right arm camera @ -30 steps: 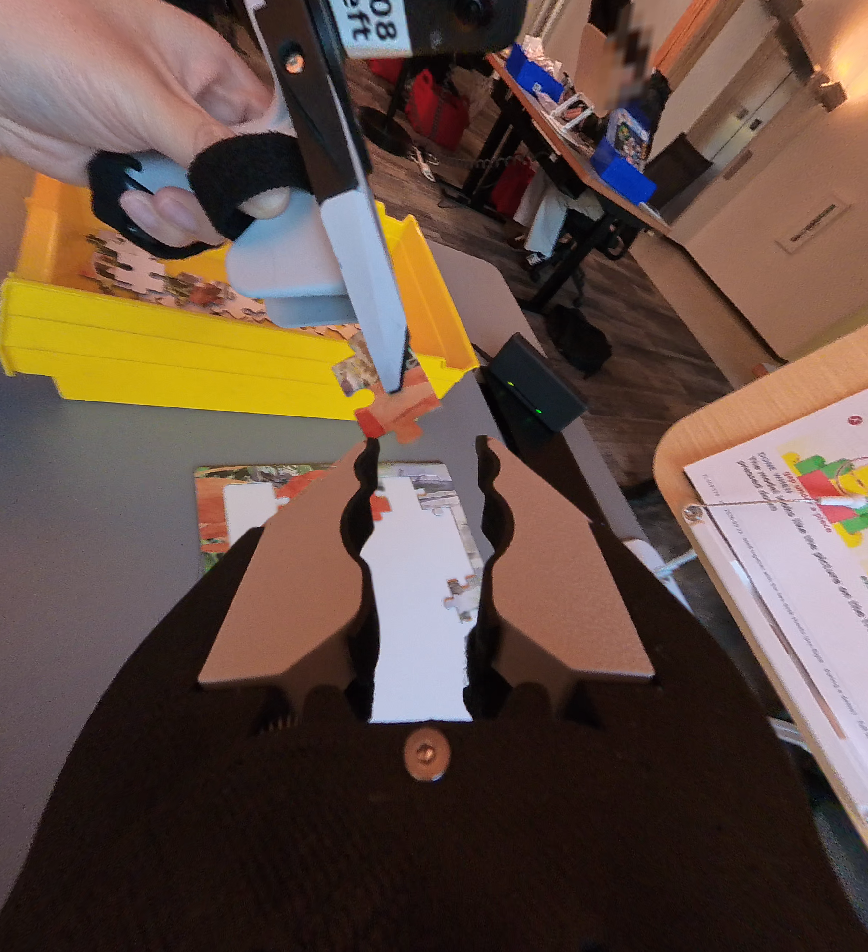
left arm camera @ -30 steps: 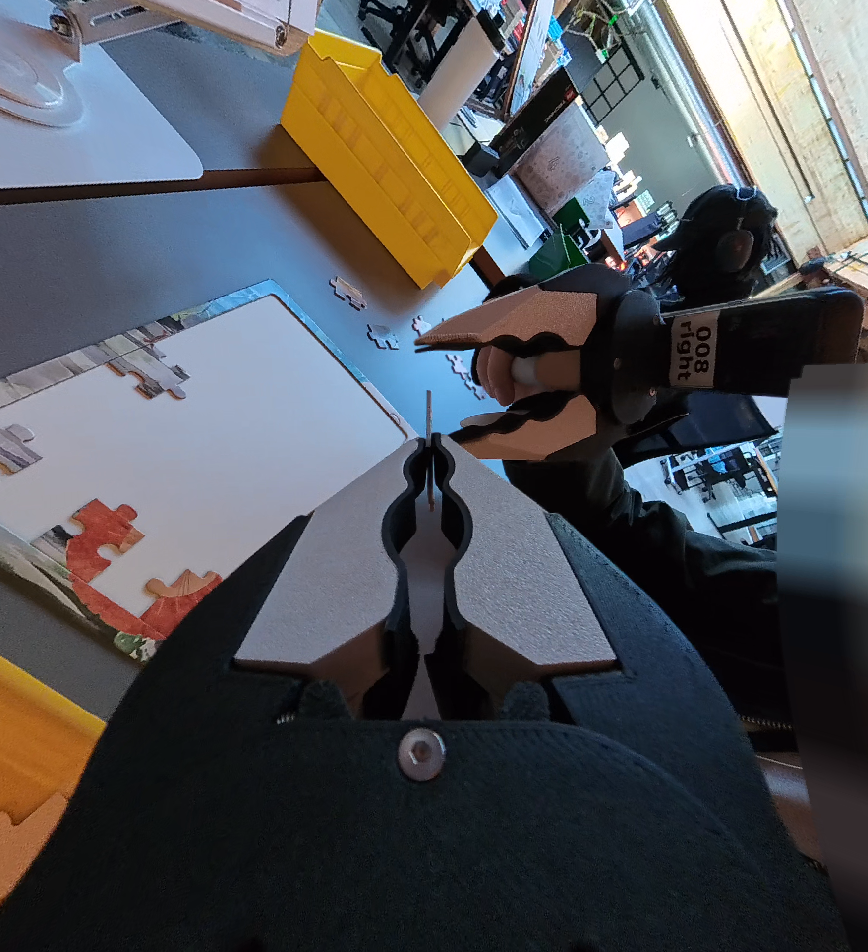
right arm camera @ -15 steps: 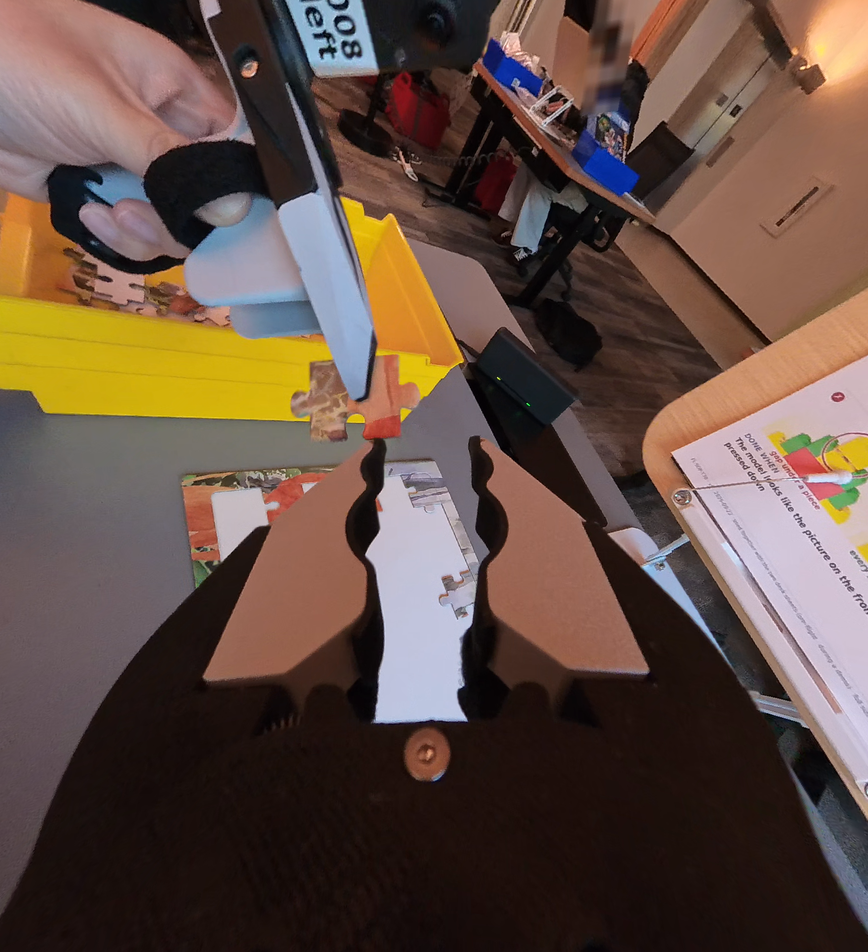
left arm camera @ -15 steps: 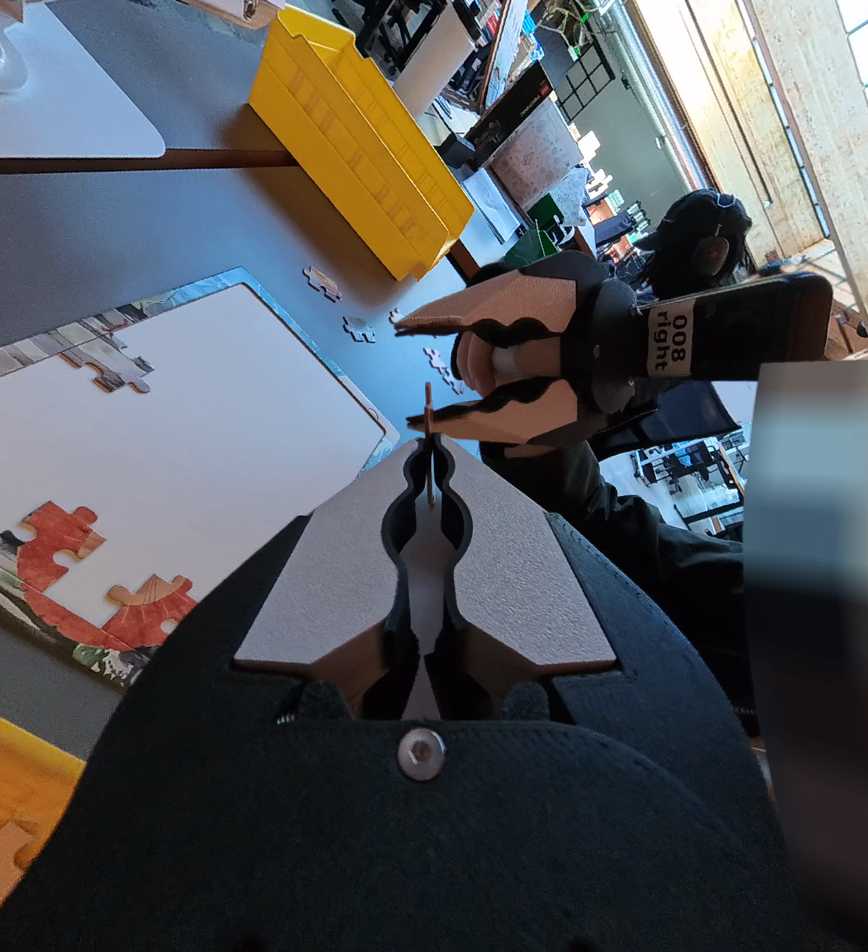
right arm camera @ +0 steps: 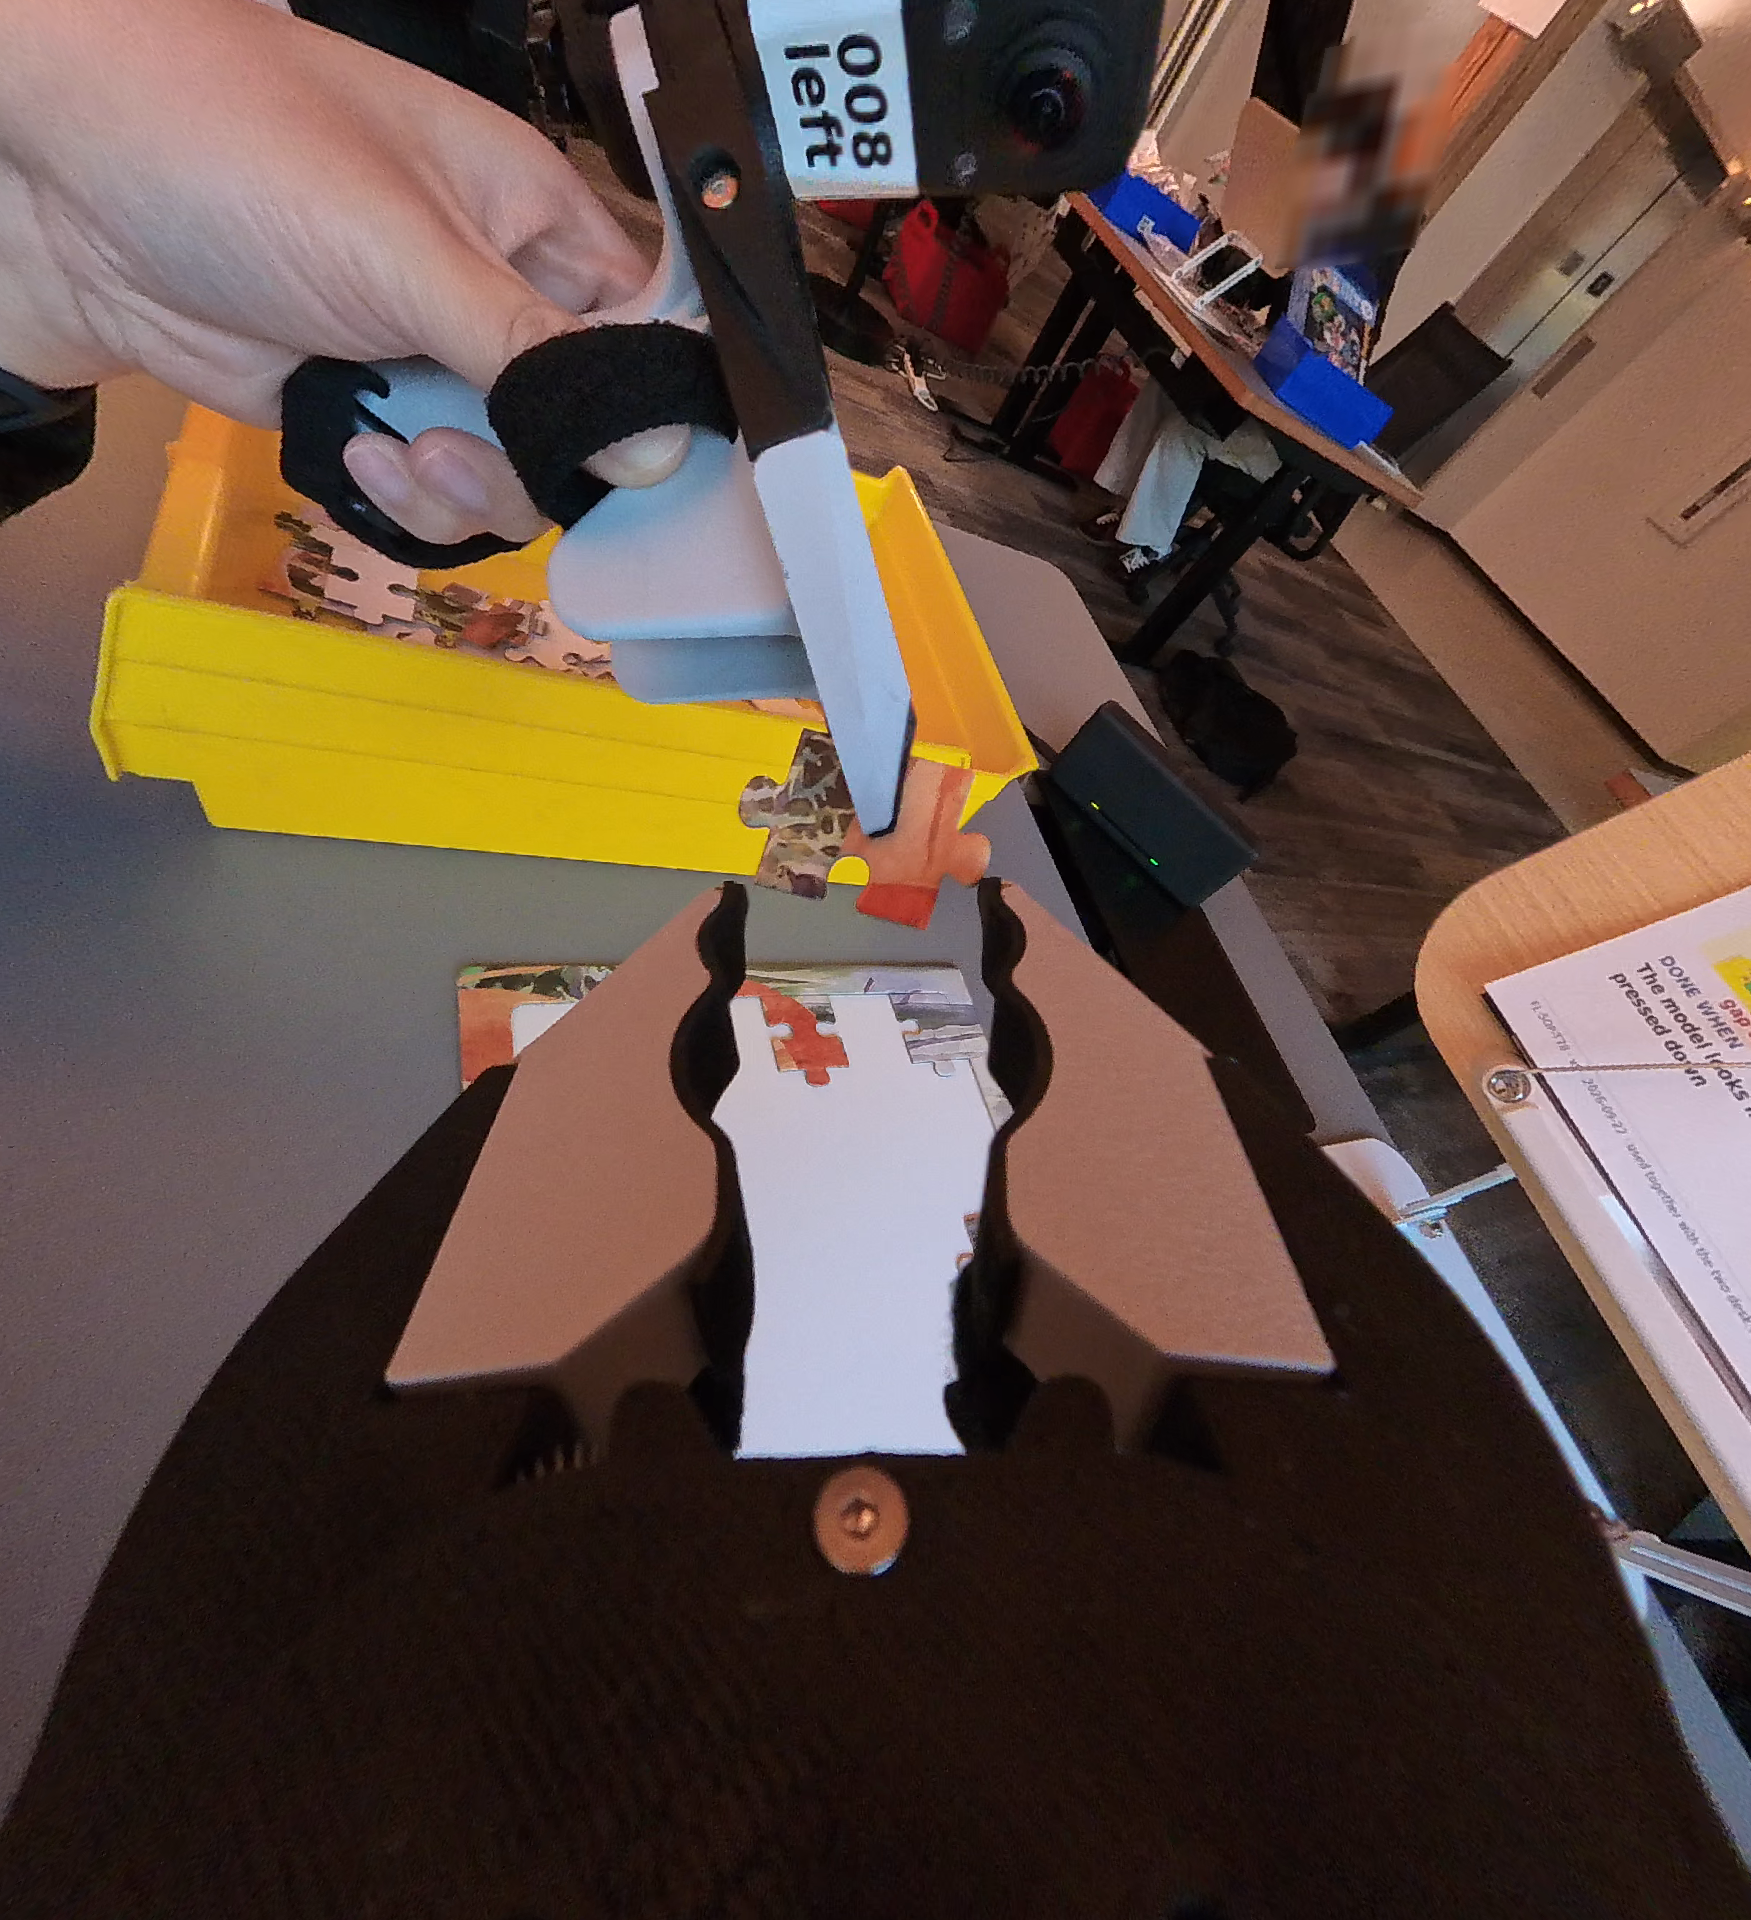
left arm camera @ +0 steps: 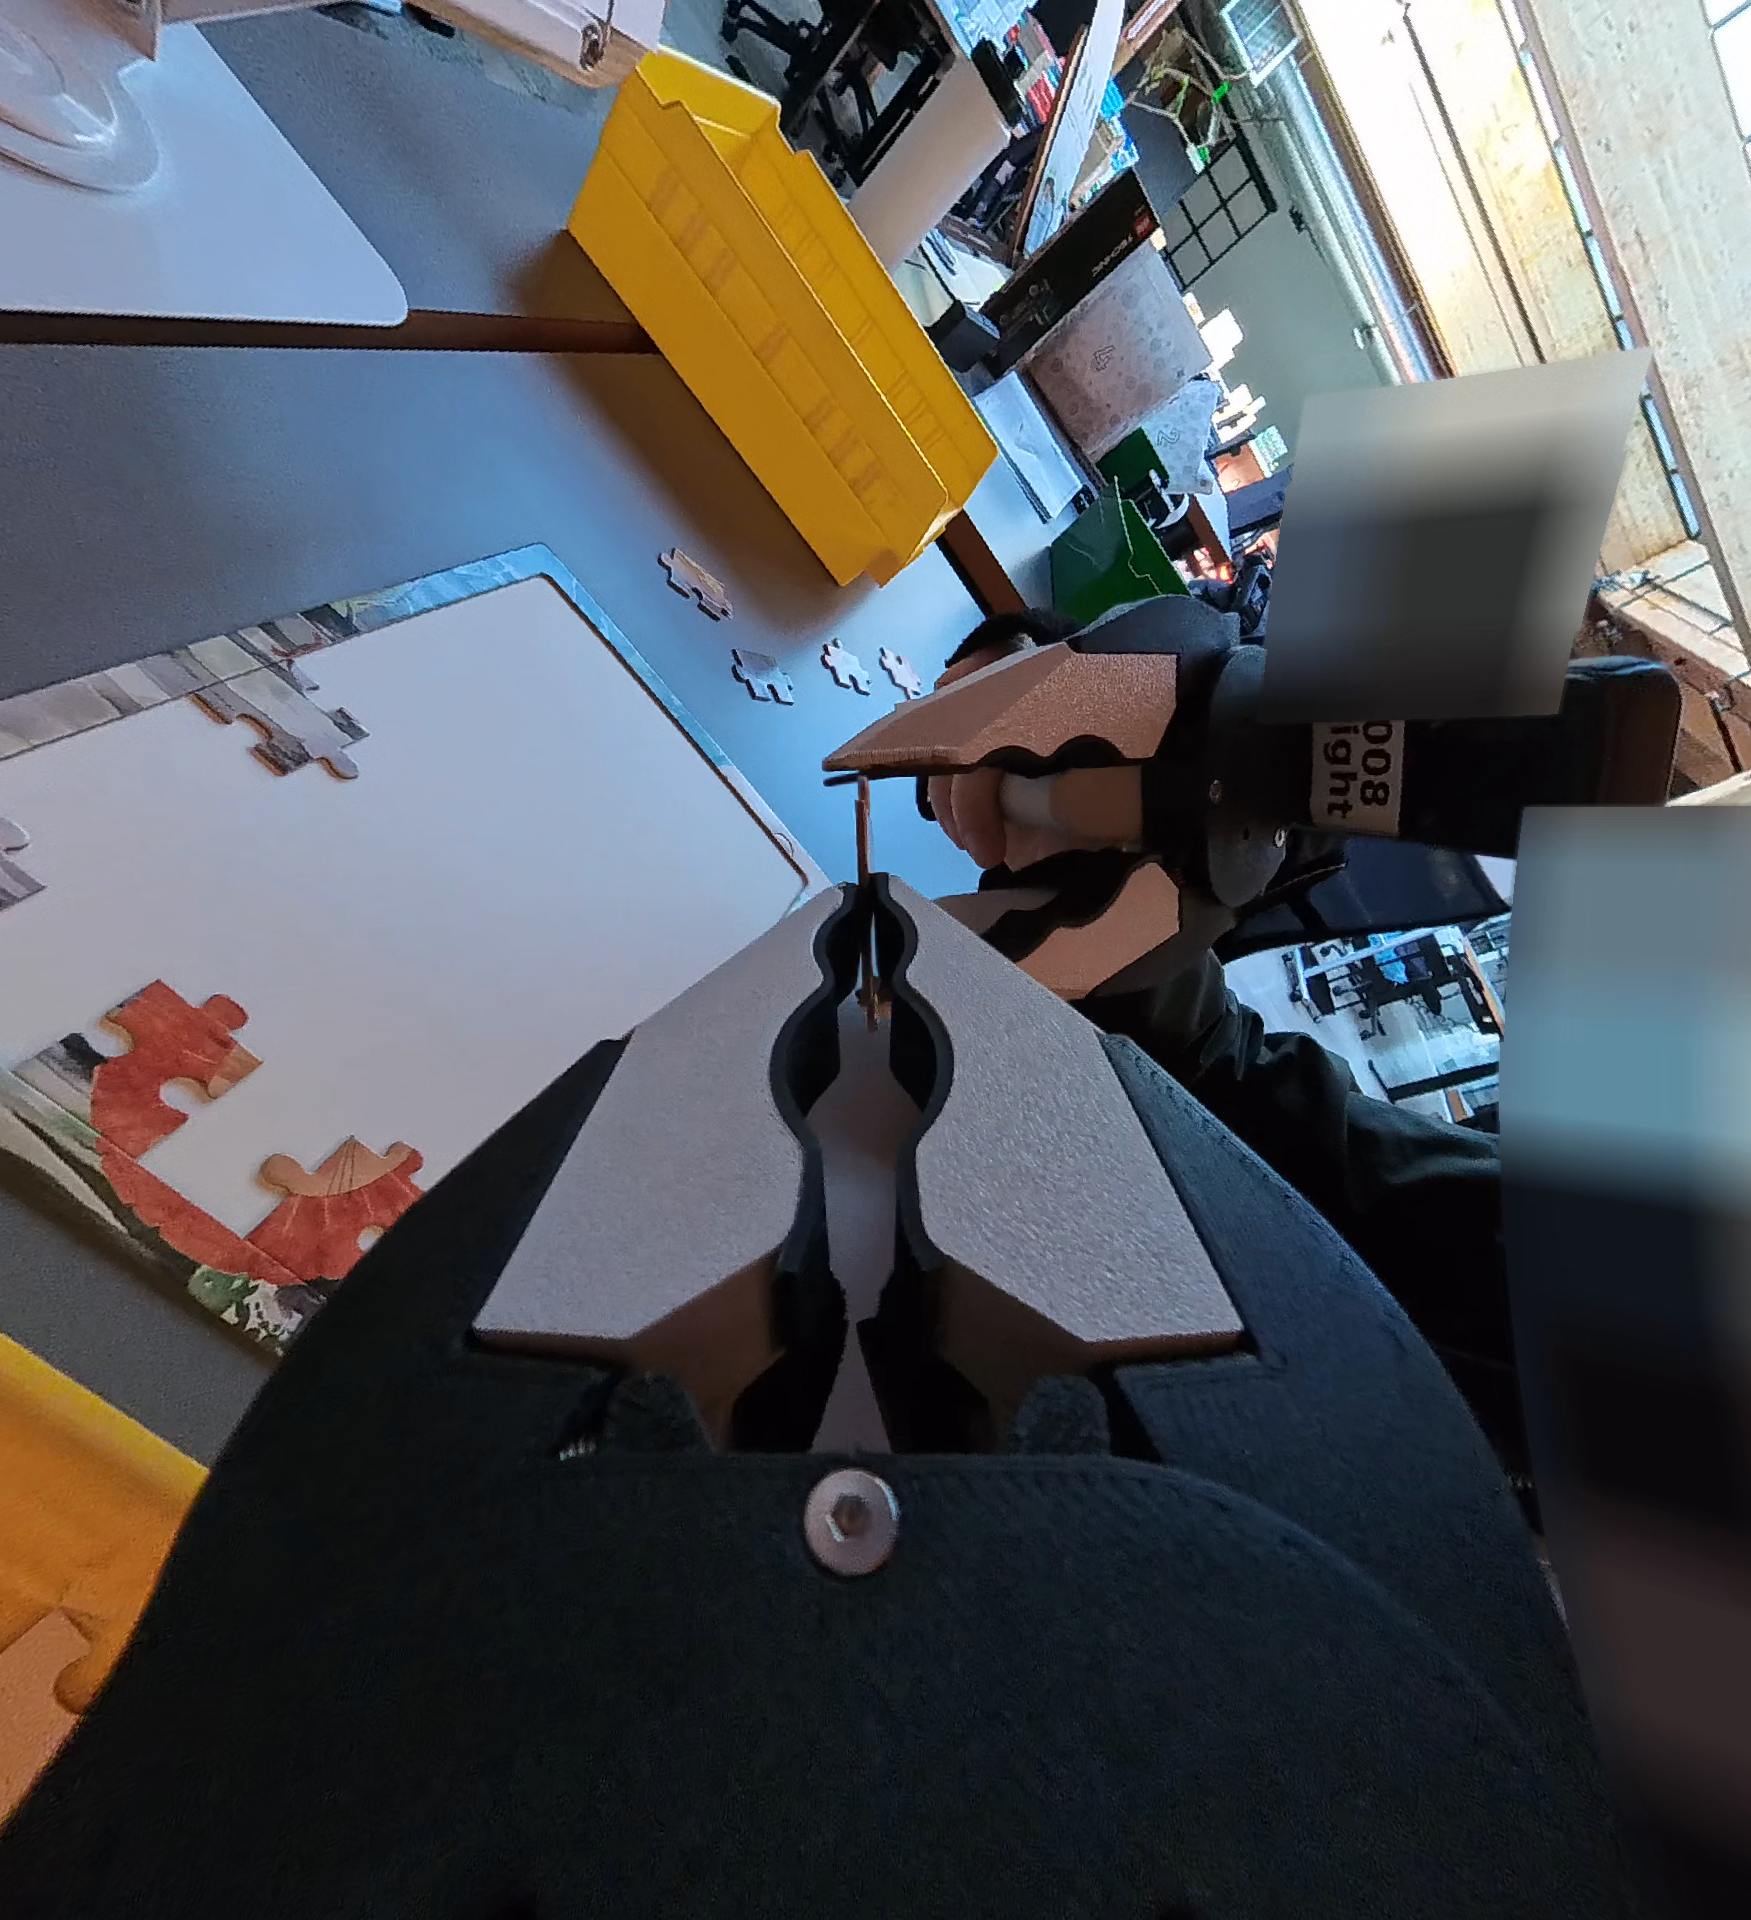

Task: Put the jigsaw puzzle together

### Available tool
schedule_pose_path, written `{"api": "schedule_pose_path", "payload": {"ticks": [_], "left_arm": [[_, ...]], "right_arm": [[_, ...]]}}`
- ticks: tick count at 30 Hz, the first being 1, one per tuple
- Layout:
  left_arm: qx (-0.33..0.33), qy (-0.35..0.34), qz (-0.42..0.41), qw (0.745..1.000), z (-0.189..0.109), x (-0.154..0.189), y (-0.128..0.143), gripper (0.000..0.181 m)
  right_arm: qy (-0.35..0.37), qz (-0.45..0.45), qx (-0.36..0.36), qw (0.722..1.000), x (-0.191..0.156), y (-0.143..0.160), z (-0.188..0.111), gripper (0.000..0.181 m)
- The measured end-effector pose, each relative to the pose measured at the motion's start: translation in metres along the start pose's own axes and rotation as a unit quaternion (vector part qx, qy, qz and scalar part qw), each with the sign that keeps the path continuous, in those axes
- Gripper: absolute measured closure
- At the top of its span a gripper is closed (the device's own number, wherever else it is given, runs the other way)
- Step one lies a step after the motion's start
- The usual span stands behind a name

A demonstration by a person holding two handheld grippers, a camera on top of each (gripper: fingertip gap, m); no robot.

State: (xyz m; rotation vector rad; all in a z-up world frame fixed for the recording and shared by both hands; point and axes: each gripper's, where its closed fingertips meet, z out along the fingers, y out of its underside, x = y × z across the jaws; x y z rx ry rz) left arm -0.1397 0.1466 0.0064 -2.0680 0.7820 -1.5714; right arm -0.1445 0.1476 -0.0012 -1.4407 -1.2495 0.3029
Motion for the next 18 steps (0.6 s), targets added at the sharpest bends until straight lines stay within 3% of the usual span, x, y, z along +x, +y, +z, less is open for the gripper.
{"api": "schedule_pose_path", "payload": {"ticks": [7, 10, 18], "left_arm": [[0.024, -0.001, -0.004, 1.000, -0.0055, -0.0010, -0.0070, 0.181], [0.028, -0.003, -0.004, 1.000, -0.0060, -0.0014, -0.0078, 0.181], [0.021, 0.002, -0.019, 1.000, -0.0065, -0.0041, -0.0051, 0.181]], "right_arm": [[0.022, 0.049, 0.013, 0.998, 0.0038, -0.0080, 0.0030, 0.135], [0.037, 0.045, 0.012, 0.998, 0.0040, -0.0069, 0.0057, 0.147], [0.038, 0.033, 0.004, 0.999, 0.0033, -0.0030, 0.0078, 0.147]]}}
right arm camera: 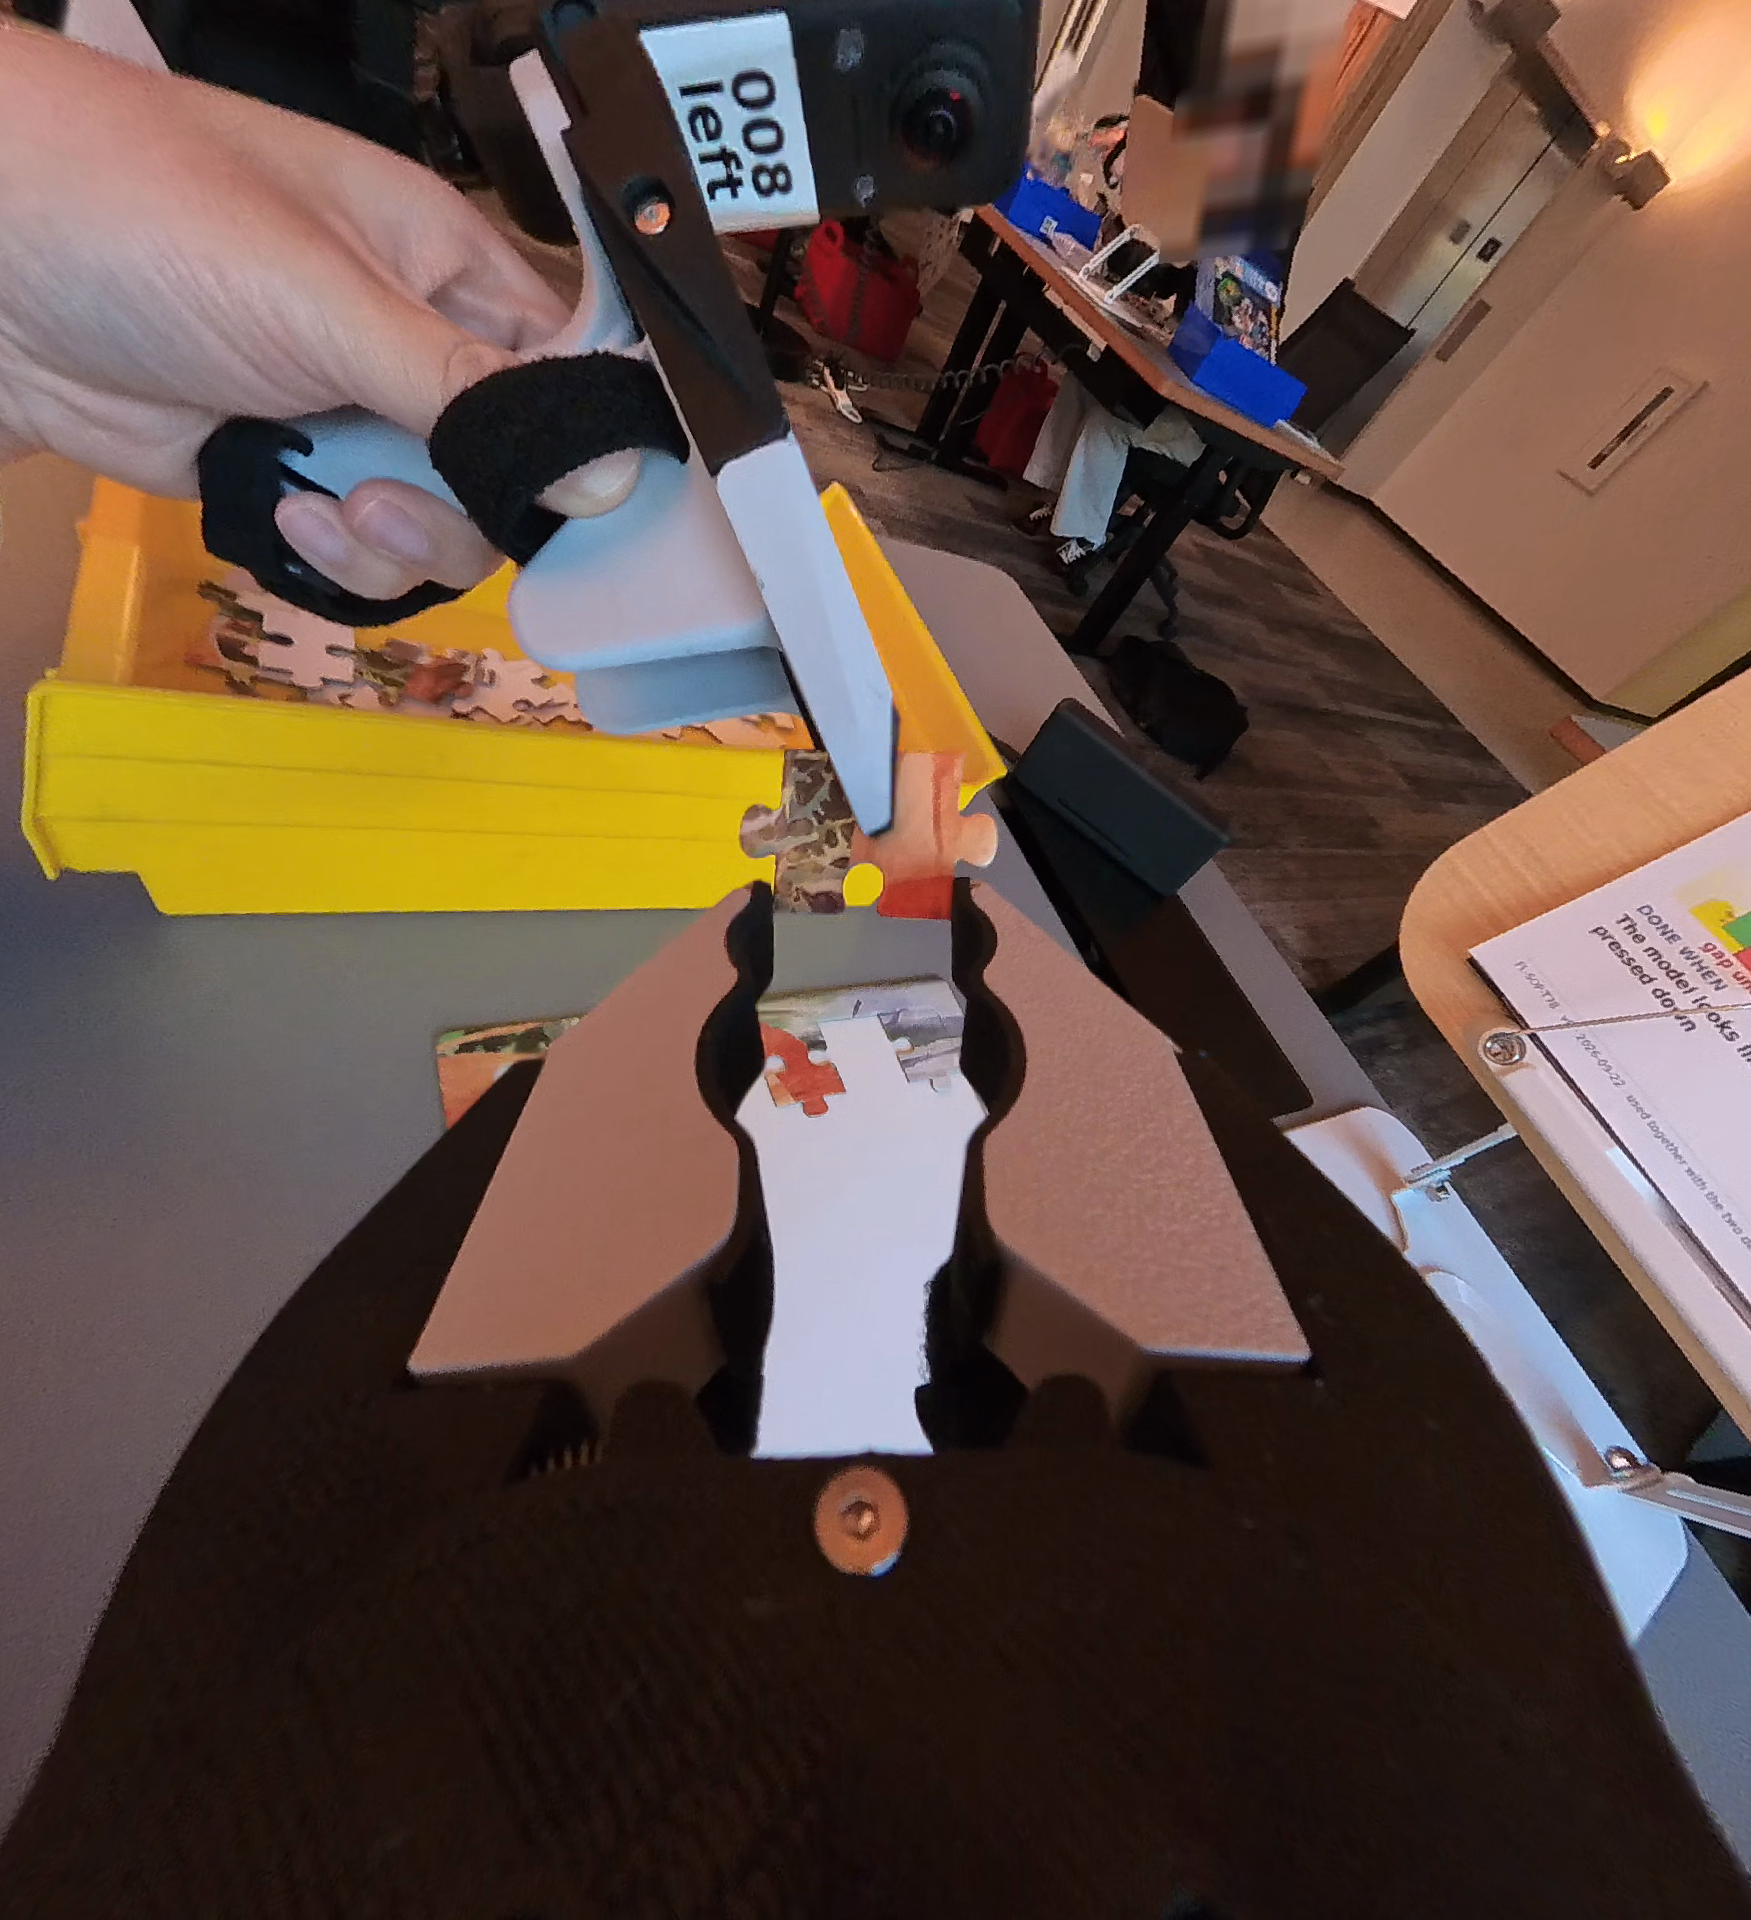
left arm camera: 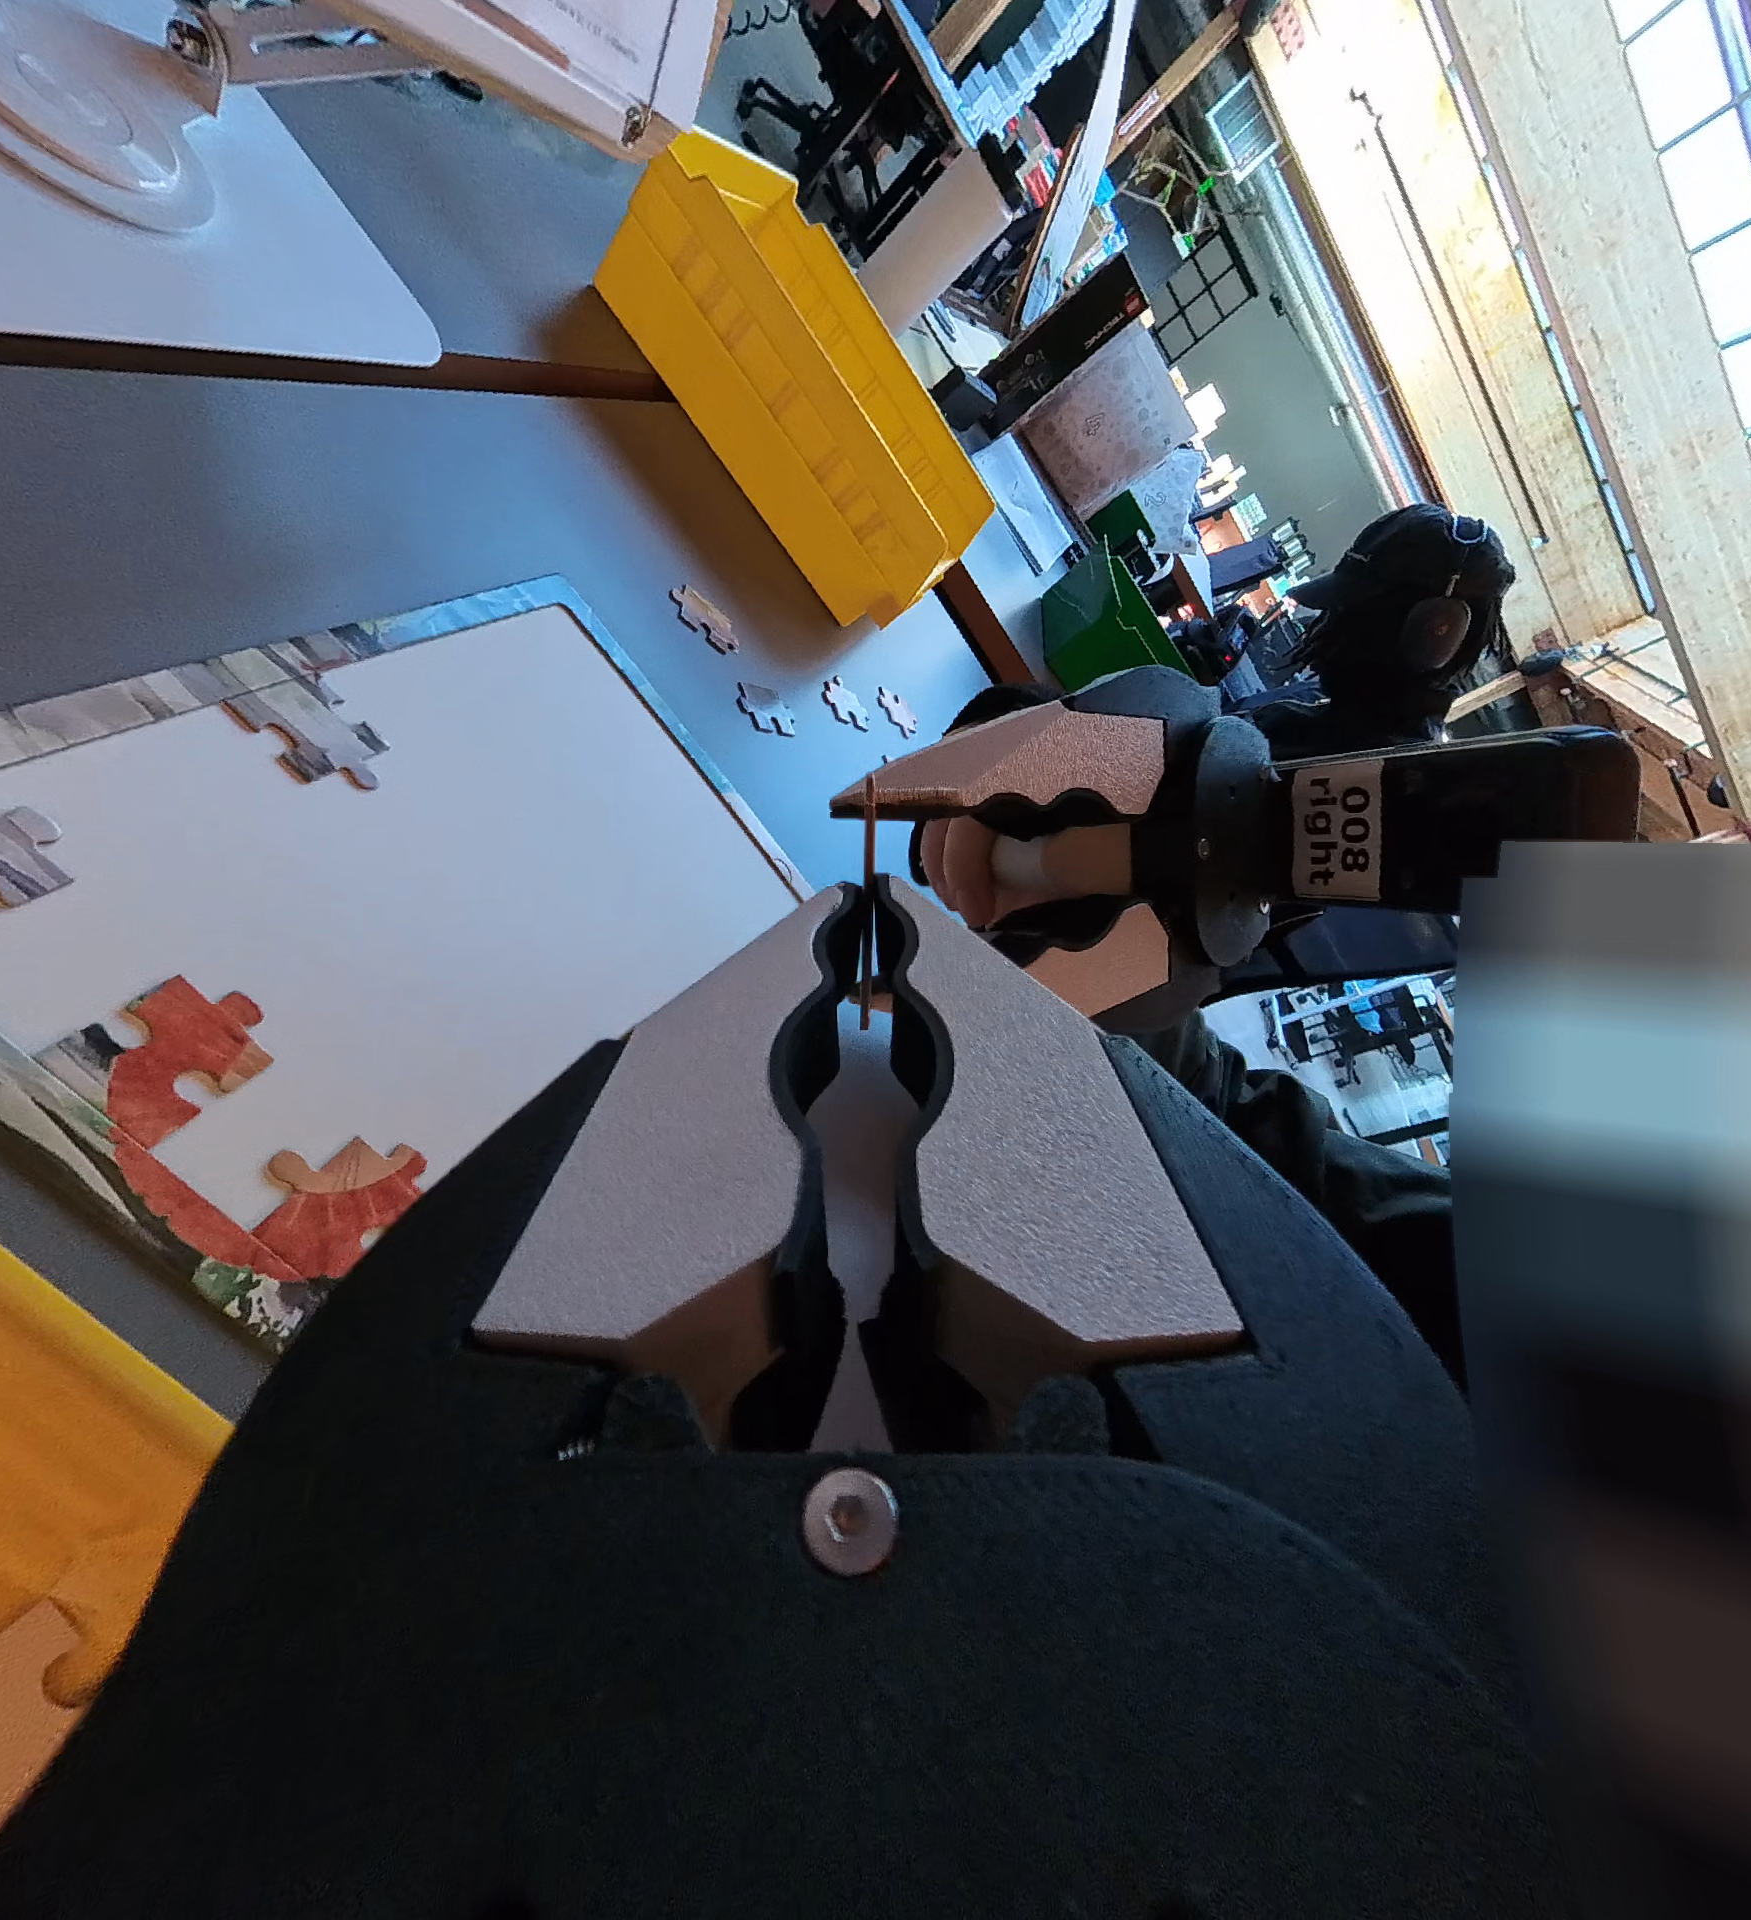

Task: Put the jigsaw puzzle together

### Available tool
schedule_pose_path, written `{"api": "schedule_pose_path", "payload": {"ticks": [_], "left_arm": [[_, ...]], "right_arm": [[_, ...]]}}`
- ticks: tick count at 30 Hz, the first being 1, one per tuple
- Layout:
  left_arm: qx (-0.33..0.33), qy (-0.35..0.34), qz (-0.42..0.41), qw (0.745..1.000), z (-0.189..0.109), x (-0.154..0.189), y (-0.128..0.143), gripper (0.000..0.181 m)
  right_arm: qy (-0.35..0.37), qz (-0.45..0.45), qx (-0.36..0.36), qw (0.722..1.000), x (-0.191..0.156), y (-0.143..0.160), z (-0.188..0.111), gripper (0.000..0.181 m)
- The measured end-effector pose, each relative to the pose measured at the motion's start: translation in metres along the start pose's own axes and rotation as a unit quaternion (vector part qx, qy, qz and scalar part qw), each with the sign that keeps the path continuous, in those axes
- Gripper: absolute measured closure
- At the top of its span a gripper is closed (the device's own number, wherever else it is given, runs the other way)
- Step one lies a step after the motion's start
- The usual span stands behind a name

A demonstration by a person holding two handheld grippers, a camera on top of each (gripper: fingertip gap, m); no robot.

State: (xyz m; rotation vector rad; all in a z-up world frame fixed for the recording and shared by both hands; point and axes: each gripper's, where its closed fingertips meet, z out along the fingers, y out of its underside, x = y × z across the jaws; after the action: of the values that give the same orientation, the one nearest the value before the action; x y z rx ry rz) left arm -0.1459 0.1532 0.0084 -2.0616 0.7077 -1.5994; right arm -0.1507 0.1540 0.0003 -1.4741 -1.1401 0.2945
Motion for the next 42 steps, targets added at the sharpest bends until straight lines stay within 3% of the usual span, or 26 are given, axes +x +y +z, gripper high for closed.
{"api": "schedule_pose_path", "payload": {"ticks": [4, 11, 16, 25, 35, 42], "left_arm": [[0.008, -0.006, -0.017, 1.000, -0.005, -0.006, -0.003, 0.167], [0.050, -0.043, 0.019, 0.998, -0.035, -0.003, -0.022, 0.170], [0.091, -0.042, 0.045, 0.994, -0.058, 0.015, -0.036, 0.173], [0.123, -0.059, 0.115, 0.984, -0.072, 0.046, -0.048, 0.178], [0.127, -0.058, 0.117, 0.983, -0.077, 0.047, -0.050, 0.180], [0.123, -0.053, 0.111, 0.985, -0.076, 0.044, -0.050, 0.180]], "right_arm": [[-0.028, -0.012, -0.021, 0.999, -0.001, 0.019, 0.004, 0.147], [-0.101, 0.002, -0.129, 0.986, -0.013, 0.100, 0.025, 0.147], [-0.108, -0.070, -0.192, 0.973, -0.012, 0.127, 0.031, 0.147], [-0.122, -0.122, -0.225, 0.959, -0.003, 0.131, 0.046, 0.147], [-0.091, -0.107, -0.221, 0.965, 0.021, 0.121, 0.077, 0.148], [-0.093, -0.110, -0.219, 0.965, 0.020, 0.124, 0.098, 0.148]]}}
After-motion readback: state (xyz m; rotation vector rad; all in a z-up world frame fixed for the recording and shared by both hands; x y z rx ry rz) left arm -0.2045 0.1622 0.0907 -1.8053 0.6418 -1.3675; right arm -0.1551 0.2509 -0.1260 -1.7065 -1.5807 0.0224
